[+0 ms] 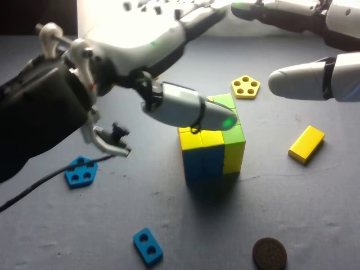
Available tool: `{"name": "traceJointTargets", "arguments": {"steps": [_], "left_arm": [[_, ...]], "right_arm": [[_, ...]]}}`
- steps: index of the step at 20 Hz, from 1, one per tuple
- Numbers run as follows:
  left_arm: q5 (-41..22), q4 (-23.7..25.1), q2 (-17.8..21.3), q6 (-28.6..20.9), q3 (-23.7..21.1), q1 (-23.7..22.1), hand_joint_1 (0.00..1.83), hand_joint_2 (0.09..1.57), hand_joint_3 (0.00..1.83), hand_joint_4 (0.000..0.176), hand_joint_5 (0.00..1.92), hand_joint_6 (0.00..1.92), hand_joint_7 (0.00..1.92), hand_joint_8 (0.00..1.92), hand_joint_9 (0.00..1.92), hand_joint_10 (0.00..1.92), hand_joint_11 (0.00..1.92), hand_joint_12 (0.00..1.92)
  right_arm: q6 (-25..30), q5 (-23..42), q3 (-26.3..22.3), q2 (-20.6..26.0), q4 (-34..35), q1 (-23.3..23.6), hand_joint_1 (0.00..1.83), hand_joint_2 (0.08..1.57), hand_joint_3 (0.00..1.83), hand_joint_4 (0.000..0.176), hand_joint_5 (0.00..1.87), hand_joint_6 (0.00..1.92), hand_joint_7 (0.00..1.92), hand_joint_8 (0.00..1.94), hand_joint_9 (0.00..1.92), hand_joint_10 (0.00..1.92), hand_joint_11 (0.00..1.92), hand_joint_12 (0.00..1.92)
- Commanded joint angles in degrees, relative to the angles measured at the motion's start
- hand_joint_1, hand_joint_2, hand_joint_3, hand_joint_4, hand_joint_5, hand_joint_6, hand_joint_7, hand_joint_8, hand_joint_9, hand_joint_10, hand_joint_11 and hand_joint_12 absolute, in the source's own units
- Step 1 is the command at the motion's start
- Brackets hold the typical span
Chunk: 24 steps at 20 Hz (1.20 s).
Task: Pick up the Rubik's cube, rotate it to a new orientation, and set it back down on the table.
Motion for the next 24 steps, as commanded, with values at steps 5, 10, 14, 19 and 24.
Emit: {"name": "traceJointTargets", "arguments": {"steps": [5, 10, 14, 19, 24], "left_arm": [[2.6, 22.1, 4.4, -13.1, -0.6, -4.1, 0.42, 1.03, 0.01, 0.015, 0.33, 0.05, 0.44, 0.08, 0.39, 0.08, 0.0, 0.76], [5.4, 38.3, 7.3, -23.9, -1.9, -6.6, 0.22, 1.21, 0.0, 0.0, 0.55, 0.79, 0.46, 1.24, 0.42, 1.33, 0.22, 1.59], [5.9, 43.8, 7.7, -28.0, -3.0, -7.8, 0.06, 1.28, 0.0, 0.0, 0.4, 1.37, 0.41, 1.51, 0.37, 1.62, 0.26, 1.73], [7.0, 44.2, 7.7, -28.3, -3.7, -9.7, 0.13, 1.28, 0.0, 0.0, 0.44, 1.35, 0.41, 1.54, 0.37, 1.69, 0.25, 1.81], [7.7, 44.9, 7.7, -28.3, -3.7, -11.3, 0.16, 1.27, 0.0, 0.0, 0.45, 1.2, 0.4, 1.5, 0.41, 1.62, 0.33, 1.73]], "right_arm": [[-1.3, 5.0, 0.0, 0.2, 0.9, 0.4, 0.08, 1.27, 0.0, 0.0, 0.32, 0.26, 0.45, 0.24, 0.27, 0.62, 0.0, 1.02], [-0.9, 4.6, -0.2, 0.2, 0.0, 0.5, 0.09, 1.28, 0.01, 0.0, 0.3, 1.62, 0.42, 1.73, 0.37, 1.9, 0.22, 1.92], [0.0, 2.7, -0.2, 0.2, 1.7, -0.4, 0.05, 1.31, 0.01, 0.0, 0.38, 1.65, 0.59, 1.74, 0.53, 1.92, 0.4, 1.92], [0.4, 2.8, -0.2, -0.1, 1.7, 0.4, 0.08, 1.31, 0.0, 0.0, 0.41, 1.63, 0.61, 1.71, 0.56, 1.9, 0.44, 1.92], [0.4, 2.7, -0.3, -0.1, 0.9, 0.1, 0.1, 1.29, 0.0, 0.0, 0.44, 1.59, 0.64, 1.67, 0.56, 1.89, 0.44, 1.92]]}}
